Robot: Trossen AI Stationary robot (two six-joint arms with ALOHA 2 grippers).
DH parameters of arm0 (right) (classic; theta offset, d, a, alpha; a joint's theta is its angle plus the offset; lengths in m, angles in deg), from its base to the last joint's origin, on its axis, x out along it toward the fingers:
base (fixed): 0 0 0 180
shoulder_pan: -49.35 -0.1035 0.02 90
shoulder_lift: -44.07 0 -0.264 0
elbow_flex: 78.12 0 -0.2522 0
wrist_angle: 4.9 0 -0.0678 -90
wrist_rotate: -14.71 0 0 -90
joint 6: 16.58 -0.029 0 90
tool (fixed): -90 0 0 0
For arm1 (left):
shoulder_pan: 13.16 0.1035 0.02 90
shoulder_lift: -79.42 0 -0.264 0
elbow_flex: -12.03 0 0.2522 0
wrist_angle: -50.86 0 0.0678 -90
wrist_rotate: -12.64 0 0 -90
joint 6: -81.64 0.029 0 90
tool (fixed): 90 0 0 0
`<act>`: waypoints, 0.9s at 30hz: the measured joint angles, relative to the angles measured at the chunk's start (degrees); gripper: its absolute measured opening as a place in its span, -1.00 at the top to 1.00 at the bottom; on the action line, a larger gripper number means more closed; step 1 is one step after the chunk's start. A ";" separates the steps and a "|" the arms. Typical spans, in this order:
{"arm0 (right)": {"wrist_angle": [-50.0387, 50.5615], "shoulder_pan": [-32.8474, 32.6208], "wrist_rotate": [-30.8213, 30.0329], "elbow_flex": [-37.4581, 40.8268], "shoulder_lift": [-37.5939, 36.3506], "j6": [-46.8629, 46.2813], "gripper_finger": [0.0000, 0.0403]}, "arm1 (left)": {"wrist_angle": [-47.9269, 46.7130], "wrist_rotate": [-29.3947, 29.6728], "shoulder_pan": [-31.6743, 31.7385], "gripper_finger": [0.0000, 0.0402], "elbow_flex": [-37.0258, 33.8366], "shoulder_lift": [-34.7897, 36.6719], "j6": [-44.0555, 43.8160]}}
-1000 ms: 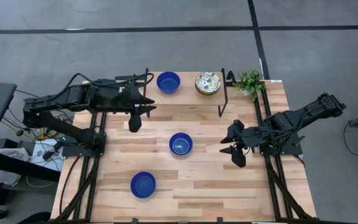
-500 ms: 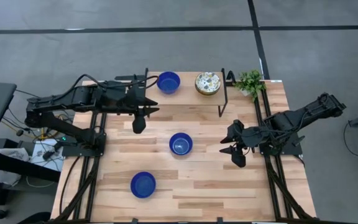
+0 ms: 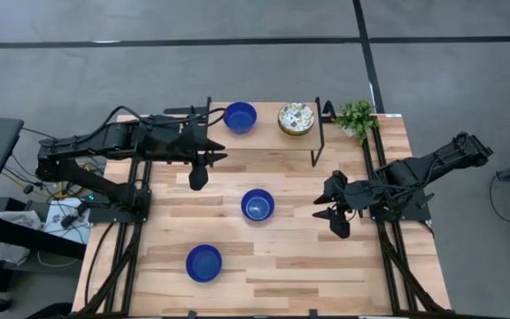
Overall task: Pick & Place Mini bowls
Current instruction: Stack the bottom blue bowl on top of the other blue bowl on the shelf
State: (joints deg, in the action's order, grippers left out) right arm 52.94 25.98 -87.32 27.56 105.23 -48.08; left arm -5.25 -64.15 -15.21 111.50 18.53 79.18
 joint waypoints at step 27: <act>-7.42 0.01 -0.03 0.00 -0.01 4.39 0.13 | -2.57 -10.02 -9.28 0.54 0.15 -1.86 -5.67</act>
State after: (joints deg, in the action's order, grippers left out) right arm 45.52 25.99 -87.35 27.56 105.22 -43.70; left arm -7.82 -74.17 -24.49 111.66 16.68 73.50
